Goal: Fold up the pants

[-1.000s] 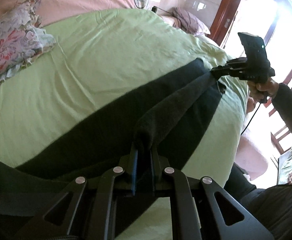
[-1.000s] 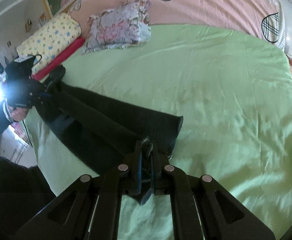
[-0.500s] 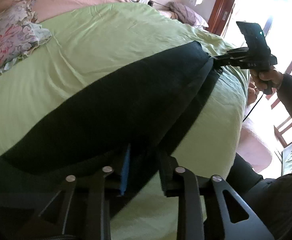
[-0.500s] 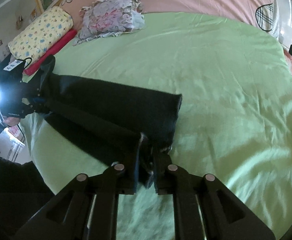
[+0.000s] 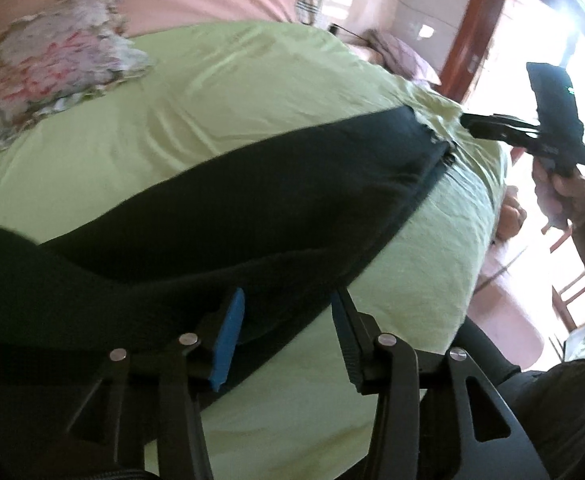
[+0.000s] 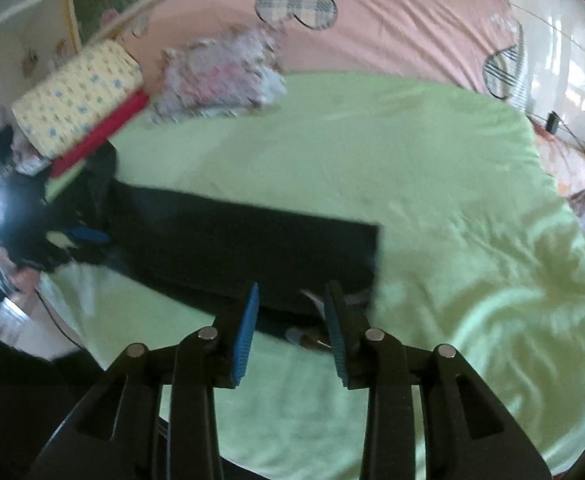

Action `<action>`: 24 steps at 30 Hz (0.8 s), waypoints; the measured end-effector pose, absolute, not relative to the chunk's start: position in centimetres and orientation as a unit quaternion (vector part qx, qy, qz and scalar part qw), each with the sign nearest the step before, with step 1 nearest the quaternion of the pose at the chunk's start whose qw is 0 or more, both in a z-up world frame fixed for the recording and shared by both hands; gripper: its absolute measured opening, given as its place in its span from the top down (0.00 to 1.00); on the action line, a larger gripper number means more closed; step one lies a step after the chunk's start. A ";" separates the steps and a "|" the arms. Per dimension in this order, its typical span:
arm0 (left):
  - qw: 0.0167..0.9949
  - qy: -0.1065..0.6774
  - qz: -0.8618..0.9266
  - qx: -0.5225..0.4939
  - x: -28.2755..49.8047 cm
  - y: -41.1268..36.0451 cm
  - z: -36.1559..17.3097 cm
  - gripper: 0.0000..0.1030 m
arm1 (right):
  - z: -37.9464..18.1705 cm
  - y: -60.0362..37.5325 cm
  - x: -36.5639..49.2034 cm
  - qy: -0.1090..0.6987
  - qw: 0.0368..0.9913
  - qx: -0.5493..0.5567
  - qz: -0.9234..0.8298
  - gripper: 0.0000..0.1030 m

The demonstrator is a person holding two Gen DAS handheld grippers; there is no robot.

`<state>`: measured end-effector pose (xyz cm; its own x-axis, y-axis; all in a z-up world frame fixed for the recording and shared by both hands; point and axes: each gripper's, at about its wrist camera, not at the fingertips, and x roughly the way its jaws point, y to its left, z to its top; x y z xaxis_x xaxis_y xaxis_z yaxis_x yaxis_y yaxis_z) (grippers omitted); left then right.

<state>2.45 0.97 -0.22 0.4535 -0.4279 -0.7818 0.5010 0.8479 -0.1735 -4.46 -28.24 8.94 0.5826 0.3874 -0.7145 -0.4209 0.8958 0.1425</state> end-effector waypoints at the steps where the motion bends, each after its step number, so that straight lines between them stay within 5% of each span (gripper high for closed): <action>1: 0.854 0.445 -0.266 0.039 2.4 1.4 -0.1 0.55 | 9.2 -27.4 -4.4 0.391 0.889 -0.019 0.236 0.62; 24: 0.901 0.418 -0.101 -0.053 2.2 17.0 2.1 0.51 | 6.9 -8.9 -0.9 0.398 0.825 -0.007 0.401 0.62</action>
<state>2.16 17.02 2.14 0.6306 -0.2268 -0.7423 0.1390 0.9739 -0.1795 -0.85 -8.95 6.88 0.3615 0.6566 -0.6620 -0.6671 0.6782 0.3083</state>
